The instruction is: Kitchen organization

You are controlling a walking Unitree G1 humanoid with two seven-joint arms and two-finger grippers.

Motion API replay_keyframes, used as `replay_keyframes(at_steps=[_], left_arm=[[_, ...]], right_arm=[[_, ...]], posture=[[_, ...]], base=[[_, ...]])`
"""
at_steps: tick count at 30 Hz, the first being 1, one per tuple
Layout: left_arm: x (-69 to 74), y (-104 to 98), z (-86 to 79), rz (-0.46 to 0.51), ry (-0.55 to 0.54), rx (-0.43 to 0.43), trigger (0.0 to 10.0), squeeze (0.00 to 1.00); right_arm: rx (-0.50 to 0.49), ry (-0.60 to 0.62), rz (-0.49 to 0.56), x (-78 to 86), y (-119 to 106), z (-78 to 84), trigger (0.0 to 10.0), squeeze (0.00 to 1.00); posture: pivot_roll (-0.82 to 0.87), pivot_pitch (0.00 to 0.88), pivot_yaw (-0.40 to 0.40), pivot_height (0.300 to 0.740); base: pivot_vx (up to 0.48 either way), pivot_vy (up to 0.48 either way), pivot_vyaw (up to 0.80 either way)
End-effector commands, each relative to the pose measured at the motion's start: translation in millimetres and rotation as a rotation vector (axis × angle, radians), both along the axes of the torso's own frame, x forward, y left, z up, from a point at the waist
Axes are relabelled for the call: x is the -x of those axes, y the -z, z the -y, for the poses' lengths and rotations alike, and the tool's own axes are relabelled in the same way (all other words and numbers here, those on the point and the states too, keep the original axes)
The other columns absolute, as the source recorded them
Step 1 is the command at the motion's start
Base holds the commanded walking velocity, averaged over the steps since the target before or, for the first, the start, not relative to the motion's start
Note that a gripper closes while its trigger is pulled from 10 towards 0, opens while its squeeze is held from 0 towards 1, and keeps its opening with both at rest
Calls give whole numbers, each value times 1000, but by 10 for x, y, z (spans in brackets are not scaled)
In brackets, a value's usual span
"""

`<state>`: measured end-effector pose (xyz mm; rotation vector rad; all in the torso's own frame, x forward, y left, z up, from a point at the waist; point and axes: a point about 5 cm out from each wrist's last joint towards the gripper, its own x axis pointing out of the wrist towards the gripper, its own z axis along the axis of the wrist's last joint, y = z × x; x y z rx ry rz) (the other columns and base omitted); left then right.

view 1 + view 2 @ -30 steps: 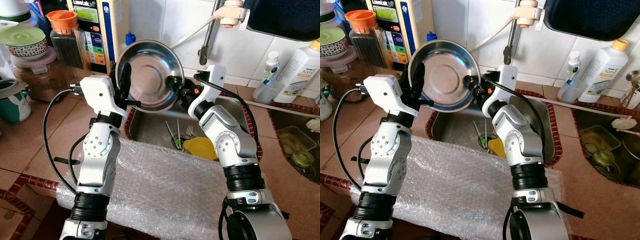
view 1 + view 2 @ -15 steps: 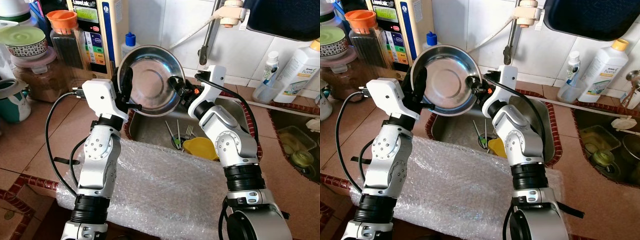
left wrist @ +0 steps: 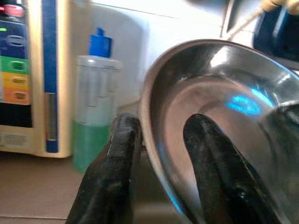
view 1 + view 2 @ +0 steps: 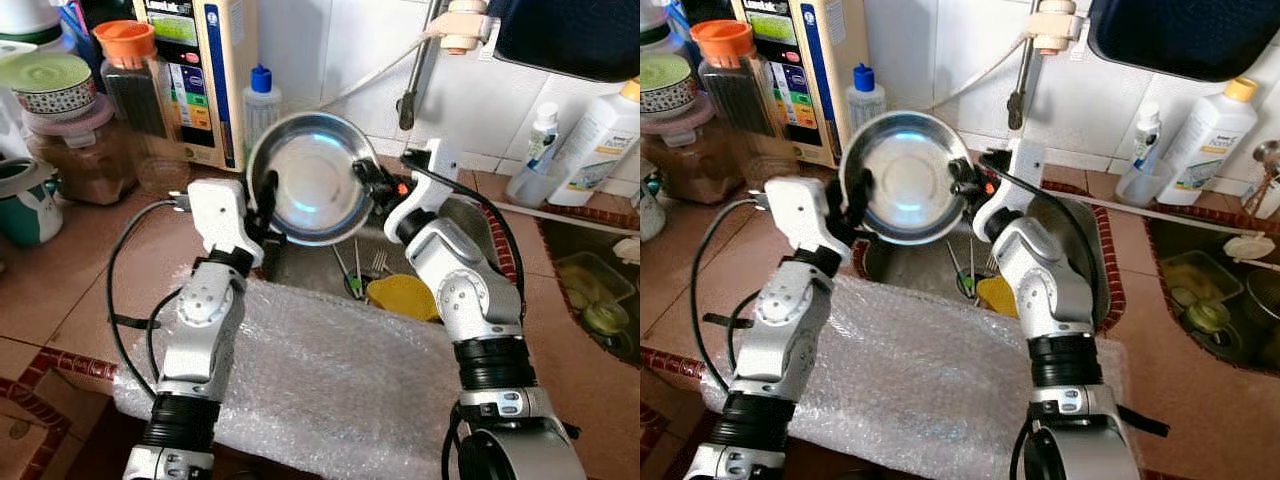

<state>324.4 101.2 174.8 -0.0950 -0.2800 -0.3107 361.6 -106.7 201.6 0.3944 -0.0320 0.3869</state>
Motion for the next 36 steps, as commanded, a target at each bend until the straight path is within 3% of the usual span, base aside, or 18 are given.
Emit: replay_keyframes(at_steps=[1,6,11,20,29,34,35,36], left_arm=[[-15,-68,92,27,49,-28,10000,1000],[-74,-124,148,31,95,-74,10000,1000],[-81,-129,134,22,105,-89,10000,1000],[-12,45,-87,-37,161,-244,10000,1000],[171,228,-249,-107,135,-274,10000,1000],[215,258,-295,-117,120,-283,10000,1000],[256,295,-357,-135,106,-282,10000,1000],[270,307,-375,-141,104,-280,10000,1000]], right_arm=[[10,101,8,-23,-13,198,0,0],[50,235,18,-94,-19,449,0,0],[83,283,17,-126,0,543,0,0],[358,336,-4,-227,172,878,0,0],[657,376,-87,-232,466,1188,0,0],[710,372,-111,-216,533,1220,0,0],[769,373,-140,-192,617,1249,0,0],[780,364,-153,-182,650,1249,588,0]], posture=[[65,20,-9,740],[63,22,9,740],[68,26,20,740],[83,30,55,740],[119,25,79,740],[136,26,79,740],[141,27,76,740],[141,27,76,740]], base=[[0,0,0],[0,0,0],[0,0,0],[0,0,0],[0,0,0],[0,0,0],[0,0,0],[0,0,0]])
